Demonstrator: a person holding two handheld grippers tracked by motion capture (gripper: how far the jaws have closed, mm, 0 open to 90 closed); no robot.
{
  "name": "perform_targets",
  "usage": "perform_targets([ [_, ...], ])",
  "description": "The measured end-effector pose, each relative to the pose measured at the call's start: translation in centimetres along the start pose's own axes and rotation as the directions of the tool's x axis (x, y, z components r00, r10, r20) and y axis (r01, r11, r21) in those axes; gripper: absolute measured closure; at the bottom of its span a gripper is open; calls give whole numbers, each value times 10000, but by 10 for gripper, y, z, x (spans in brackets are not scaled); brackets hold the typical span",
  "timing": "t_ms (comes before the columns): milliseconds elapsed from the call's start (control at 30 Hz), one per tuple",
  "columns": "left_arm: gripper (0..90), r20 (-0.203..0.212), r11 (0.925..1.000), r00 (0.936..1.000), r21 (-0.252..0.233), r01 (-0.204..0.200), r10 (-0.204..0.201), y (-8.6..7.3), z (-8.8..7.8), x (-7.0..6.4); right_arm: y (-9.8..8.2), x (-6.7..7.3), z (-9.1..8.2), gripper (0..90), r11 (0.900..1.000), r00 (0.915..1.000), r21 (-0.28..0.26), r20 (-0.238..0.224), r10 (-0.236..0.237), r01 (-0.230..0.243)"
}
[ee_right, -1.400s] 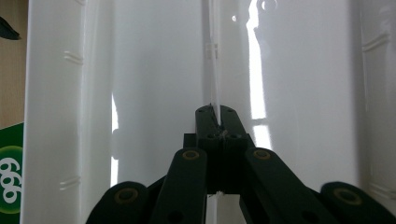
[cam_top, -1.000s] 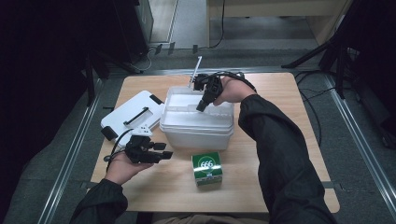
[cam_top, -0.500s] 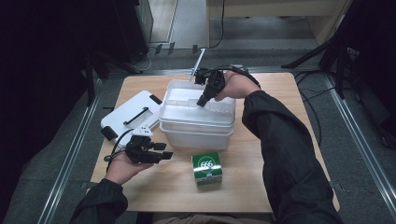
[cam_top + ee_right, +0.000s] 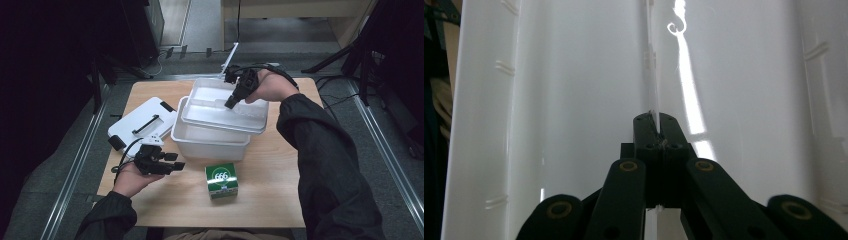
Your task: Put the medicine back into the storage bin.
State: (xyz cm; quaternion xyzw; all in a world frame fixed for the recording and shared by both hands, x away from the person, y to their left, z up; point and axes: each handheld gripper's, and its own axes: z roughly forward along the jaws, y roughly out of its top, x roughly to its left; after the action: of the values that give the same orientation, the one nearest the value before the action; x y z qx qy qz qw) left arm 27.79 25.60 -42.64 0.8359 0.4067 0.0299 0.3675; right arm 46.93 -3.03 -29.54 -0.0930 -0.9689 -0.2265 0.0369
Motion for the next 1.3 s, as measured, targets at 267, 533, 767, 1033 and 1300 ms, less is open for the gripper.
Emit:
perform_targets([
  [267,465,-22,9999,10000,-61,87,-87,0,0,2,-39,-8,-17,900,9946,9946,-364,329,981,-969],
  [533,465,-2,10000,10000,9,14,-14,2,1,2,-93,-20,-29,900,9741,9701,-424,910,2250,-2220],
  [767,465,12,10000,10000,-4,40,-40,2,2,2,-143,-31,-39,900,9386,9267,-622,1489,3450,-3394],
  [1033,463,-1,10000,10000,1,-3,3,3,3,2,-197,-40,-33,900,8841,8597,-1053,2063,4673,-4553],
  [1300,463,-9,10000,10000,29,-5,5,3,3,1,-227,-44,-10,900,8194,7828,-1390,2438,5726,-5561],
])
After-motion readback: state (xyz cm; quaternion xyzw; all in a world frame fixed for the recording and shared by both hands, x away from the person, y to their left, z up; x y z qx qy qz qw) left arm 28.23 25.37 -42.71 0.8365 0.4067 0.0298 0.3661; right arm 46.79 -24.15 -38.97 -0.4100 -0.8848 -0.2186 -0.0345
